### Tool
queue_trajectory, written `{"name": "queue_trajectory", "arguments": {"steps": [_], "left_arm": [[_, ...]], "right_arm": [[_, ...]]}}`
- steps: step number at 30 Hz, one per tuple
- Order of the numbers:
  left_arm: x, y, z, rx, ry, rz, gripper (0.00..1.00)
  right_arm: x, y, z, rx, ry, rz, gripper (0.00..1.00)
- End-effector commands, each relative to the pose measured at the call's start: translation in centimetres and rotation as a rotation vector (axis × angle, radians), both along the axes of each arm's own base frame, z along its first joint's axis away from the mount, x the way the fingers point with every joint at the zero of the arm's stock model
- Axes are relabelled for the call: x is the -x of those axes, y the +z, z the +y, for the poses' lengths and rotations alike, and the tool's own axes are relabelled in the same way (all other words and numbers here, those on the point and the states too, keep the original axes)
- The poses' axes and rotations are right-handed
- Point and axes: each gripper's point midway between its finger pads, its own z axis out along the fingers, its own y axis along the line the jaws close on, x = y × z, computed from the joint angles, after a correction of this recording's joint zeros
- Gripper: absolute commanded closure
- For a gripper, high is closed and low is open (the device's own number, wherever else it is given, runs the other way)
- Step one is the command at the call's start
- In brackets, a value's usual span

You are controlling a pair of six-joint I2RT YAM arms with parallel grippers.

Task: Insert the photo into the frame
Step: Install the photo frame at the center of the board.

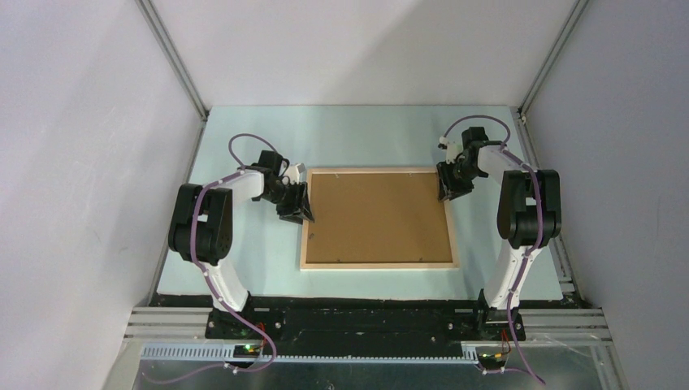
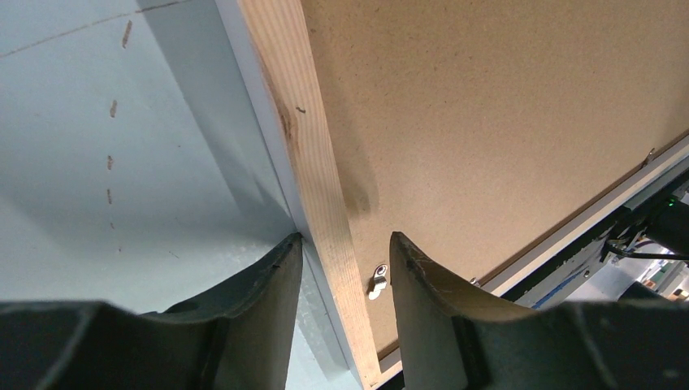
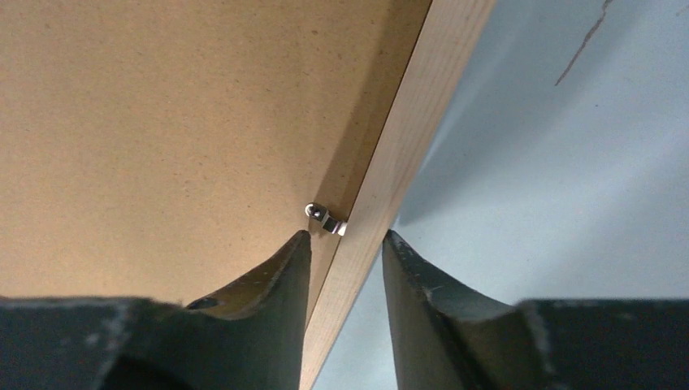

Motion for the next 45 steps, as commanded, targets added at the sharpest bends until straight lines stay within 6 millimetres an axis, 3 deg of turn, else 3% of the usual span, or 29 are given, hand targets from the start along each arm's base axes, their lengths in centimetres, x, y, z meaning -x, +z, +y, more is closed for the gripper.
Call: {"name": "queue_trajectory", "arguments": {"steps": [1, 7, 9, 17, 26, 37, 45], "left_arm": [[-0.3, 0.4, 0.9, -0.054, -0.02, -0.047, 0.5], [-0.5, 0.9, 0.9, -0.054, -0.018, -0.065, 0.49], [-0.7, 1.2, 1.0, -0.055, -0.015, -0.076, 0.49], [-0.9, 1.6, 1.2, -0.061, -0.014, -0.092, 0.49], [-1.0, 2.0, 1.1, -0.057, -0.017, -0.11, 0.48], [-0.9, 2.4, 1.1, -0.052, -0.032, -0.126, 0.45], [-0.1, 2.6, 0.8, -0.051, -0.079, -0.125, 0.29]], "right_arm": [[-1.6, 3.0, 0.9, -0.074, 0.008, -0.081, 0.54], [-1.3, 4.4, 1.0, -0.104, 0.0, -0.092, 0.51], [-1.2, 4.3, 0.2, -0.103, -0.02, -0.086, 0.51], [0.3, 2.3, -0.7, -0.071, -0.045, -0.033, 0.53], [1.2, 0.5, -0.3, -0.098, -0.06, 0.022, 0.58], [1.2, -0.6, -0.8, -0.103, -0.095, 0.052, 0.84], [1.1, -0.7, -2.1, -0.145, -0.166, 0.06, 0.97]]}}
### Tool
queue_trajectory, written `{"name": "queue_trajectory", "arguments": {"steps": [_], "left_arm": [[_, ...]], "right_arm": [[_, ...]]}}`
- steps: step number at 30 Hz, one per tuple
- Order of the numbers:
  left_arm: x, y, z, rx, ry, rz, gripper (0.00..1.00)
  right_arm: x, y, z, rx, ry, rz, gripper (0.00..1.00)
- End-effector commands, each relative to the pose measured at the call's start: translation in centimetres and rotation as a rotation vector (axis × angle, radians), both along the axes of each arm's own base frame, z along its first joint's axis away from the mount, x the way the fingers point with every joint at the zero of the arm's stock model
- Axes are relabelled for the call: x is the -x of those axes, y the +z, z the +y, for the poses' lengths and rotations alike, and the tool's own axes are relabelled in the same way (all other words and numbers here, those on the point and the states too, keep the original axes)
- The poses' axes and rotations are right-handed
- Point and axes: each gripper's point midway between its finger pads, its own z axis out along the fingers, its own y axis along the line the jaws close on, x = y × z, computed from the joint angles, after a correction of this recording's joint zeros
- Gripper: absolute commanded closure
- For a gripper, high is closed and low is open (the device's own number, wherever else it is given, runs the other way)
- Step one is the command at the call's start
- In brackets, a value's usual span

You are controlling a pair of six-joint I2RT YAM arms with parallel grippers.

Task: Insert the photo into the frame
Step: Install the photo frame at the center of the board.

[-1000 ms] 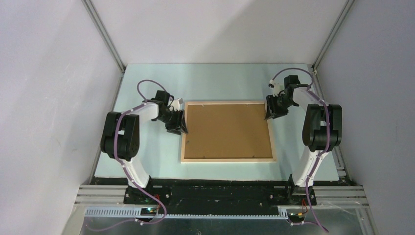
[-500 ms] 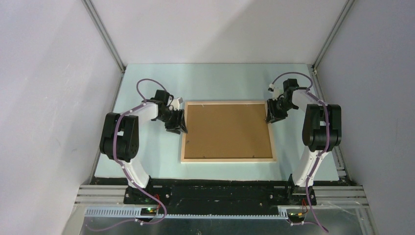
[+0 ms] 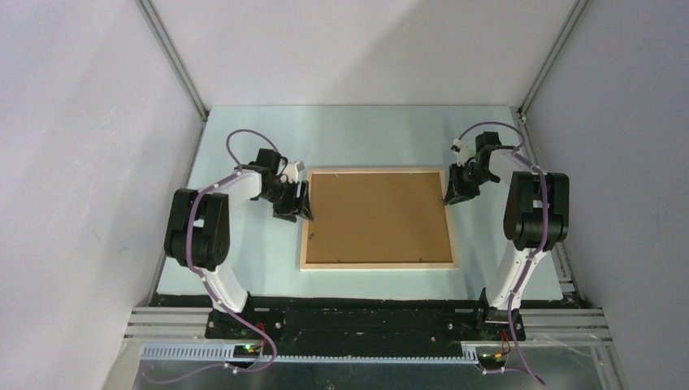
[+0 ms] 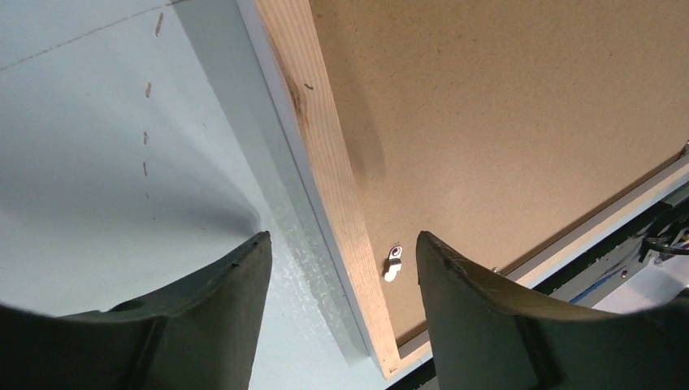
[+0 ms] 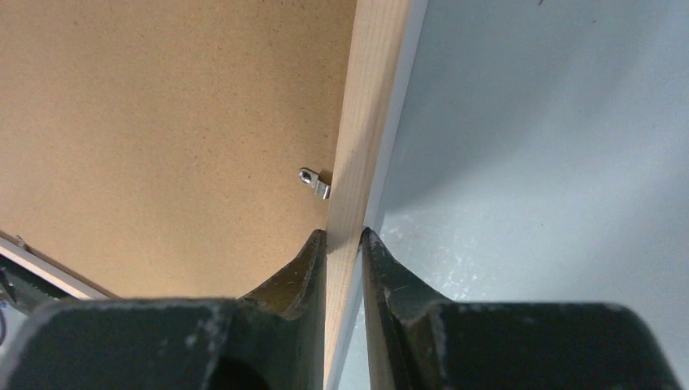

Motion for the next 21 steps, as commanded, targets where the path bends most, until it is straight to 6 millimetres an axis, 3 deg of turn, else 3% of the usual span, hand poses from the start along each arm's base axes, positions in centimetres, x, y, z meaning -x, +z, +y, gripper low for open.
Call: {"name": "queue_trajectory", "arguments": {"steps": [1, 10, 15, 21], "left_arm": [[0.2, 1.5, -0.4, -0.003, -0.059, -0.06, 0.28], [2.7, 0.7, -1.4, -0.111, -0.207, -0.09, 0.22], [3.0, 0.4, -1.7, -0.153, -0.241, -0.102, 0.22], [3.0, 0.1, -2.5, -0.211, -0.272, -0.116, 0.31]], "right_arm": [[-0.2, -1.0, -1.0, -0.012, -0.045, 0.011, 0.99], [-0.4, -1.5, -2.5, -0.019, -0.117, 0.019, 1.0], [-0.4, -1.5, -3.2, -0.017, -0.14, 0.018, 1.0], [-0.2, -1.4, -3.4, -0.033, -0.151, 0.024, 1.0]]}}
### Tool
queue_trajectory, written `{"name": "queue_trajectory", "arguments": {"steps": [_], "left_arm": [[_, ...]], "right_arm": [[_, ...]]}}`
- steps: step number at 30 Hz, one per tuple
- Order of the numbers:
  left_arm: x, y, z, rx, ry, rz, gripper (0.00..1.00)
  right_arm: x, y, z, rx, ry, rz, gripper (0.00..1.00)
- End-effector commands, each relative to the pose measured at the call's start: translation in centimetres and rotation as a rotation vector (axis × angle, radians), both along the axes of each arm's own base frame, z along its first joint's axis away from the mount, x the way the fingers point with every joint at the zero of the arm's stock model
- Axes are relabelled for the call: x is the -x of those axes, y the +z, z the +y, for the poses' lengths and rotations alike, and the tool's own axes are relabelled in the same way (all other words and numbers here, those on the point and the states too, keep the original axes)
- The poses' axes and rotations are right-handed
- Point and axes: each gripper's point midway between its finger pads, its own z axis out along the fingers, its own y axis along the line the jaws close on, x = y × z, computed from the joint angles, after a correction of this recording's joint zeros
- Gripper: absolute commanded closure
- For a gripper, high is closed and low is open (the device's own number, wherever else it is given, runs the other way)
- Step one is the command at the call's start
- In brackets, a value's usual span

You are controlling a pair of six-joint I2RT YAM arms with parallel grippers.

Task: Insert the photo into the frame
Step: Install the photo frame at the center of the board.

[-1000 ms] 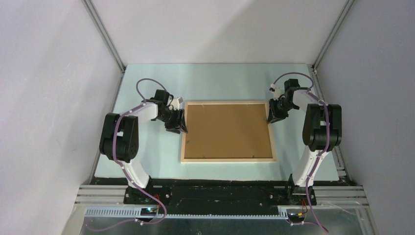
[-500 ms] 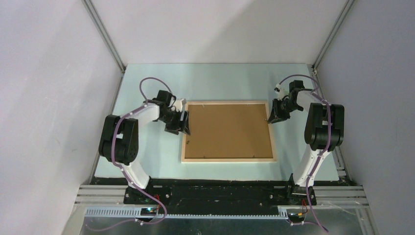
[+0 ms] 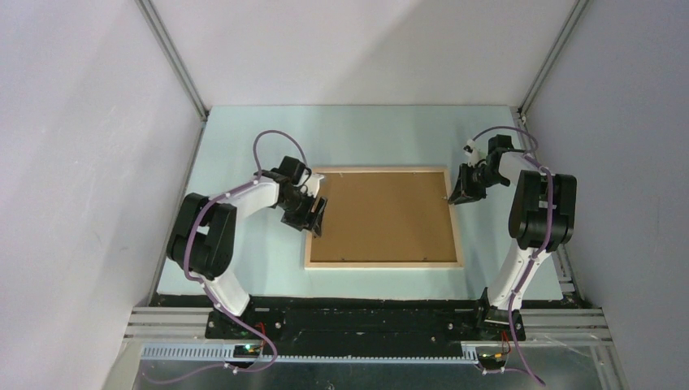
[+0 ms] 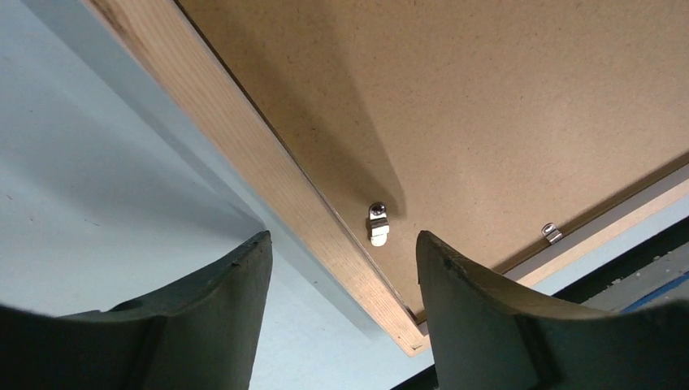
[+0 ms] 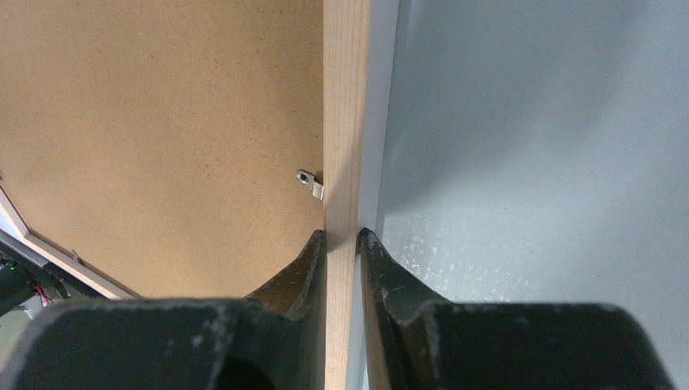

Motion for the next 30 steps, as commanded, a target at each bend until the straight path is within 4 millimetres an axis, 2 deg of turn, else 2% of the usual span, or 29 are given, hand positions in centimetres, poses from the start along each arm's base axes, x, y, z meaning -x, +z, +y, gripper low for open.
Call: {"name": "queue_trajectory", "arguments": {"steps": [1, 8, 30], "left_arm": [[-0.7, 0.8, -0.2, -0.054, -0.036, -0.075, 0.31], [-1.0, 0.6, -1.0, -0.089, -0.048, -0.093, 0.38], [-1.6, 0.8, -1.5, -0.082, -0.049, -0.123, 0.64]], "right_arm": [[0.0, -1.4, -1.9, 0.053, -0.032, 0.011, 1.0], [0.0, -1.3, -1.8, 0.045, -0.029, 0.009, 1.0], [0.1, -1.3, -1.7, 0.028, -0.024, 0.013, 1.0]]}}
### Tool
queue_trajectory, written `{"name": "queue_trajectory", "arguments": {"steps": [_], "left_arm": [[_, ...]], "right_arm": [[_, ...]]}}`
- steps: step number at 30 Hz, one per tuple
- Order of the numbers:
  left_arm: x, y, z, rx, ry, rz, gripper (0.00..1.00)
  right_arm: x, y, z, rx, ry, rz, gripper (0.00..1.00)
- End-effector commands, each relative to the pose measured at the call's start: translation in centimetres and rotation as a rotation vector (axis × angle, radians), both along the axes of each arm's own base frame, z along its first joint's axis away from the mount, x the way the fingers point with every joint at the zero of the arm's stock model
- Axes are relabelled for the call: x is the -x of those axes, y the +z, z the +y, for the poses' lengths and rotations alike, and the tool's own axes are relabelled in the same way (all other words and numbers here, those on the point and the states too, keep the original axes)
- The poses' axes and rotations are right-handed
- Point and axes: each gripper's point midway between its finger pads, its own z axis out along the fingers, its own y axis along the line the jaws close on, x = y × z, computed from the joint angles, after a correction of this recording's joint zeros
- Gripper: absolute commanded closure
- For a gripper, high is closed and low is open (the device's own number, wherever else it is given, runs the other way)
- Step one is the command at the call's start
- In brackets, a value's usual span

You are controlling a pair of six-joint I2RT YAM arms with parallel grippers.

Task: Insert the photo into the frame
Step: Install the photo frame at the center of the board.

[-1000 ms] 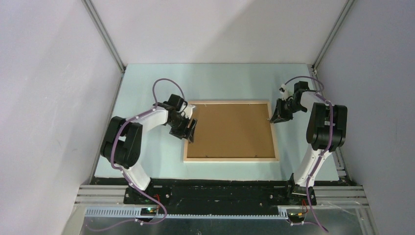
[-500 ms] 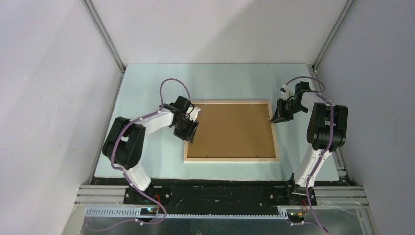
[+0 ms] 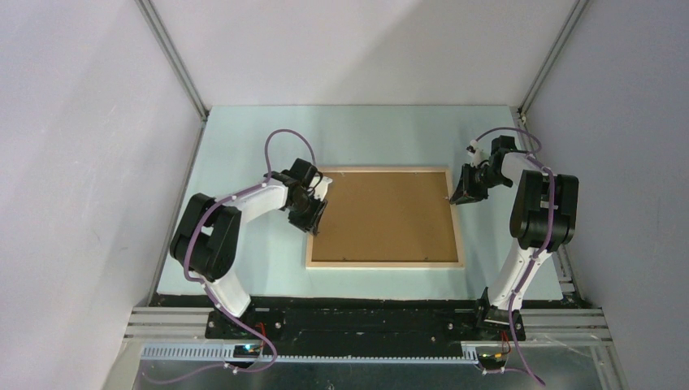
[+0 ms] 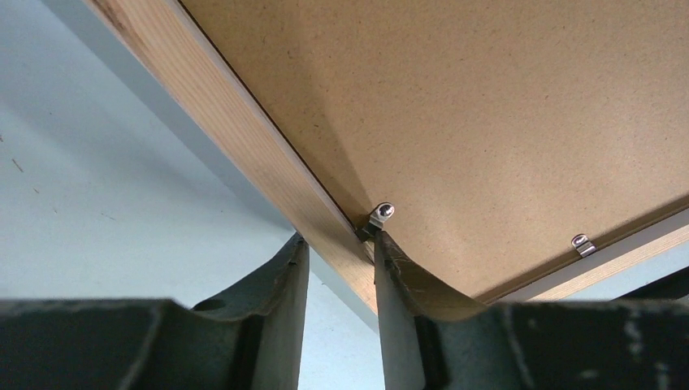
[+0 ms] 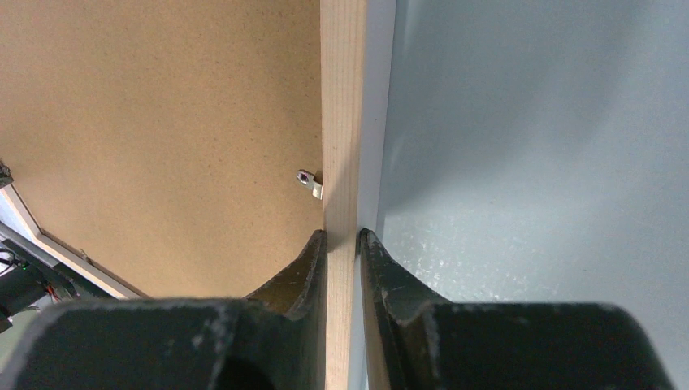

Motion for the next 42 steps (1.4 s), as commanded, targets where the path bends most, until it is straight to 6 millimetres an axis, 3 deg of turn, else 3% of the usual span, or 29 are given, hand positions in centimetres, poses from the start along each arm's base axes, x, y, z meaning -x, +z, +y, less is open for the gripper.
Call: {"name": "queue_trajectory", "arguments": {"steps": [1, 34, 36, 42], "left_arm": [[-1.6, 1.1, -1.1, 0.034, -0.013, -0.067, 0.64], [-2.0, 2.2, -0.2, 0.045, -0.009, -0.105, 0.74], [-2.0, 2.2, -0.1, 0.045, -0.008, -0.106, 0.71], [-2.1, 2.5, 0.1, 0.046, 0.0, -0.114, 0.48]], "right_arm": [[0.1, -1.3, -1.3, 0.047, -0.01, 0.015, 1.0], [0.2, -1.3, -1.3, 0.047, -0.003, 0.012, 1.0], [0.1, -1.2, -1.2, 0.045, -0.003, 0.009, 1.0], [0.1, -1.1, -1.2, 0.042, -0.002, 0.007, 0.98]]}}
